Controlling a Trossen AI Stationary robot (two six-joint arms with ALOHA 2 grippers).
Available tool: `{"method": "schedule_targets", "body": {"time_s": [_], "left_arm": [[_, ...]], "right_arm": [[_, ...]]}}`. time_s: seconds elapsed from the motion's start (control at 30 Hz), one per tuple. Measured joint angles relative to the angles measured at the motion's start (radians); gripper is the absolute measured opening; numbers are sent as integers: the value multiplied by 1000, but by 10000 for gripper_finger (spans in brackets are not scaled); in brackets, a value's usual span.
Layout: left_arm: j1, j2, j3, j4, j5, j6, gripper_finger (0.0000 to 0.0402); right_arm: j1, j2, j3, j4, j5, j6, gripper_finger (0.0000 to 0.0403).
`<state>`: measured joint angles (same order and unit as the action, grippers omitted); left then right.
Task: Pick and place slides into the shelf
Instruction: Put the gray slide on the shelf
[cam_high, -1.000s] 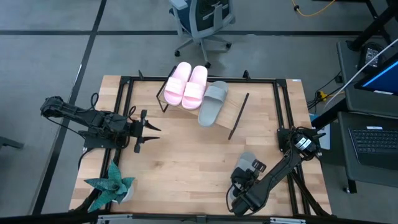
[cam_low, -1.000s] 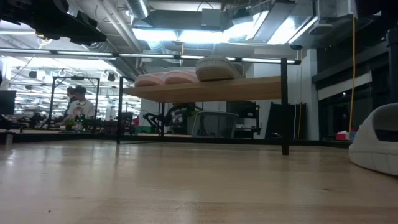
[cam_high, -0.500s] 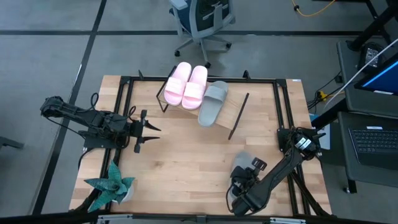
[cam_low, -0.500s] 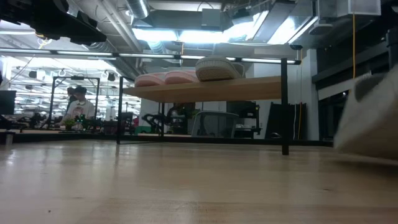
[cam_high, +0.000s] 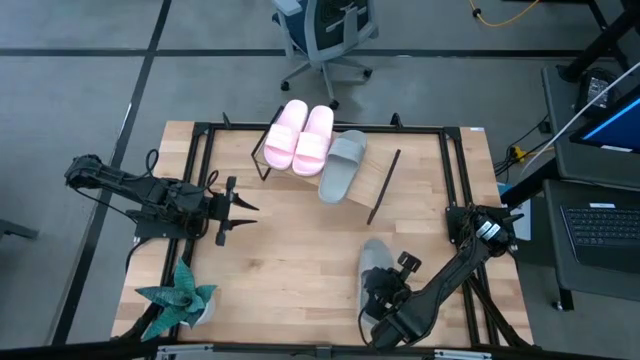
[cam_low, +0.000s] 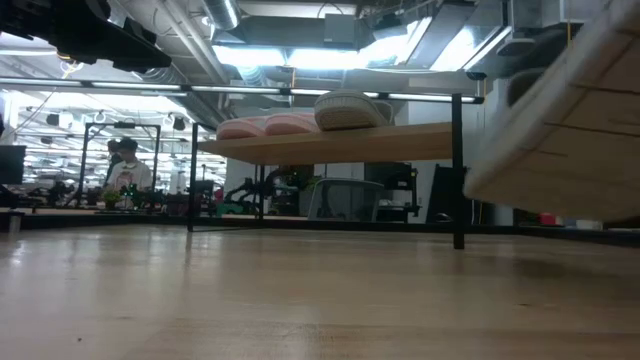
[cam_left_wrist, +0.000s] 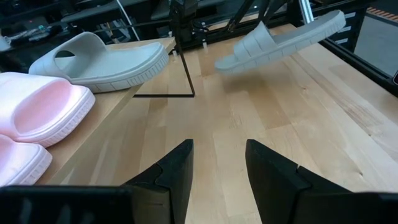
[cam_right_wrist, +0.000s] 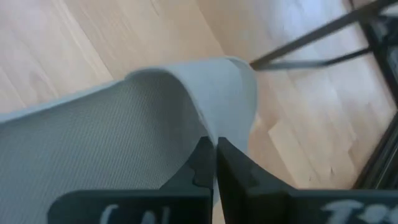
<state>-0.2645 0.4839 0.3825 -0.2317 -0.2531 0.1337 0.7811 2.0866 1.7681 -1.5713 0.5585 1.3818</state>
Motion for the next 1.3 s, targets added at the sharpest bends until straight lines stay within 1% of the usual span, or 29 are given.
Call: {"method": "schedule_targets", "body": {"time_s": [0.17,0.53,0.7,0.8,0.93,1.07,1.2,1.3], "left_arm": [[0,0,0,0,0,0,139],[0,0,0,0,0,0,139],[0,0,0,0,0,0,139],[0,0,0,0,0,0,139],[0,0,0,0,0,0,139],[0,0,0,0,0,0,139],[0,0,0,0,0,0,139],[0,0,0,0,0,0,139]], "right_arm": [[-21,0,45,-1,67,-80,6],[-115,-2,219,-1,244,-394,6],[-132,-2,282,-1,316,-500,6],[-134,-12,300,1,353,-531,6],[-148,-74,302,0,380,-523,6],[-158,-147,254,-2,459,-503,6],[-170,-229,157,1,530,-471,6],[-190,-301,50,0,534,-416,6]]}}
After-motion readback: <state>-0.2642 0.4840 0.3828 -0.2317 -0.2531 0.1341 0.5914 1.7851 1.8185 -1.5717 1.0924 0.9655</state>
